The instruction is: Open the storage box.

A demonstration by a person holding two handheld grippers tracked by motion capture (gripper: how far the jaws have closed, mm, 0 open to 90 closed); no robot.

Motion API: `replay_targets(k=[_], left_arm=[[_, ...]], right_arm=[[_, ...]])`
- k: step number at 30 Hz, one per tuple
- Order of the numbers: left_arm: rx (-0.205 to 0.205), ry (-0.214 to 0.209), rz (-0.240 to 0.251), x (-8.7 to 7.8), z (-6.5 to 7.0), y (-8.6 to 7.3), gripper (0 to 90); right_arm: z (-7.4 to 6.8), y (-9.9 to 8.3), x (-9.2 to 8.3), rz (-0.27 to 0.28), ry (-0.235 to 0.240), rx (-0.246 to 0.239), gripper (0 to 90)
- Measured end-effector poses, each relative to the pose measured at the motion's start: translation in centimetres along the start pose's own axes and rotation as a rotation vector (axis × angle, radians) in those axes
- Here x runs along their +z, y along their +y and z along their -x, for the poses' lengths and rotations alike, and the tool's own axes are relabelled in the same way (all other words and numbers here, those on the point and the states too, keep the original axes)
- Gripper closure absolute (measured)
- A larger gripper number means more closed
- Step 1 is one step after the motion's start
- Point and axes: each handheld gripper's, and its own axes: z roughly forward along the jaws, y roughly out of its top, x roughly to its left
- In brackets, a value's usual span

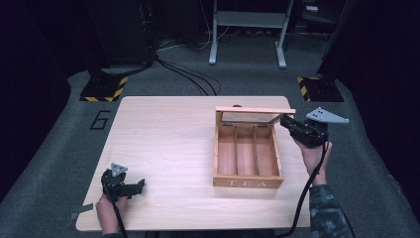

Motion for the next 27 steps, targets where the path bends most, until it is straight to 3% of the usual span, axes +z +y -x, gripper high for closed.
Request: replay_targets(k=[27], left_arm=[[-0.001, 0.003, 0.005, 0.04, 0.02, -0.01, 0.9]], right_arm=[[-0.12, -0.23, -0.16, -0.001, 0.003, -0.003, 80.2]])
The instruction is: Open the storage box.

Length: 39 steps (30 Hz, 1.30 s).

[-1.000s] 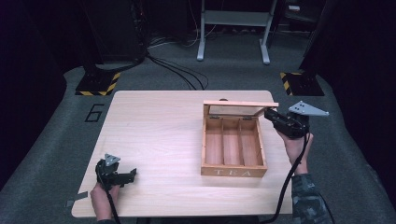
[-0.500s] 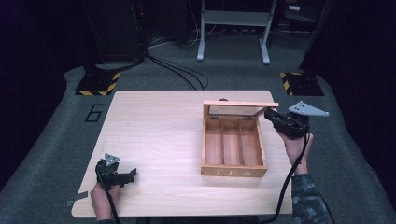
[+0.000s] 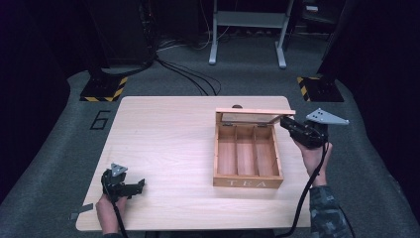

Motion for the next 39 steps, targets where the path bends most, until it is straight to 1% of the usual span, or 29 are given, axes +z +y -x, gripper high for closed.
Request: replay_targets(k=[13, 21, 30, 34, 39], left_arm=[[0.000, -0.001, -0.004, 0.0, 0.0, 0.0, 0.9], [0.000, -0.002, -0.004, 0.0, 0.0, 0.0, 0.9], [0.001, -0.001, -0.004, 0.0, 0.0, 0.0, 0.9], [0.001, -0.001, -0.004, 0.0, 0.0, 0.0, 0.9], [0.000, -0.001, -0.004, 0.0, 0.0, 0.0, 0.9]], right_arm=[[-0.4, -0.8, -0.4, 0.004, 0.008, 0.002, 79.9], [-0.9, -1.8, -0.9, 0.010, 0.017, 0.008, 79.9], [-1.9, -4.3, -1.8, 0.005, 0.036, 0.022, 79.9], [-2.5, -5.7, -2.1, -0.014, 0.045, 0.029, 79.9], [-3.1, -7.9, -2.4, -0.046, 0.064, 0.050, 79.9]])
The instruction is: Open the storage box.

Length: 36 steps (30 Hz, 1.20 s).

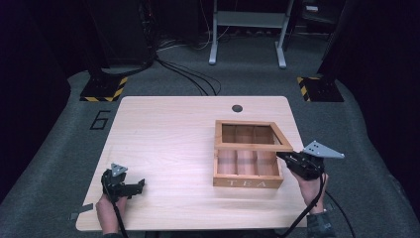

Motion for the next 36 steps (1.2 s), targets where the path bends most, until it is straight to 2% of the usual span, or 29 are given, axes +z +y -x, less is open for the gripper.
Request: replay_targets(k=[6, 12, 14, 16, 20, 26, 27, 28, 32, 34, 36], left_arm=[[0.000, 0.000, 0.000, 0.0, 0.0, 0.0, 0.9], [-0.001, 0.000, -0.001, 0.0, 0.0, 0.0, 0.9], [-0.001, -0.001, -0.001, 0.0, 0.0, 0.0, 0.9], [-0.001, 0.000, 0.000, 0.0, 0.0, 0.0, 0.9], [-0.001, -0.001, 0.000, 0.0, 0.0, 0.0, 0.9], [-0.002, 0.000, -0.001, 0.0, 0.0, 0.0, 0.9], [-0.002, 0.000, -0.001, 0.0, 0.0, 0.0, 0.9], [-0.001, 0.000, -0.002, 0.0, 0.0, 0.0, 0.9], [-0.001, 0.000, -0.001, 0.0, 0.0, 0.0, 0.8], [0.000, 0.000, -0.001, 0.0, 0.0, 0.0, 0.8], [-0.001, 0.000, -0.002, 0.0, 0.0, 0.0, 0.8]], right_arm=[[-0.3, -2.8, 0.0, -0.043, 0.007, 0.035, 79.7], [-0.5, -5.6, 0.2, -0.097, -0.005, 0.060, 79.2], [-0.6, -6.3, -0.1, -0.095, -0.005, 0.073, 79.0], [-0.6, -6.4, -0.5, -0.087, -0.003, 0.082, 79.1], [-0.8, -6.5, -1.2, -0.105, -0.022, 0.064, 78.6], [-0.9, -6.8, -2.3, -0.110, -0.032, 0.066, 77.5], [-1.0, -6.9, -2.5, -0.116, -0.034, 0.069, 77.1], [-1.0, -7.0, -2.6, -0.123, -0.042, 0.052, 76.7], [-1.3, -7.8, -2.4, -0.189, -0.066, 0.031, 74.5], [-1.0, -8.3, -2.7, -0.160, -0.046, 0.055, 74.8], [-0.9, -8.6, -2.8, -0.170, -0.059, 0.053, 72.6]])
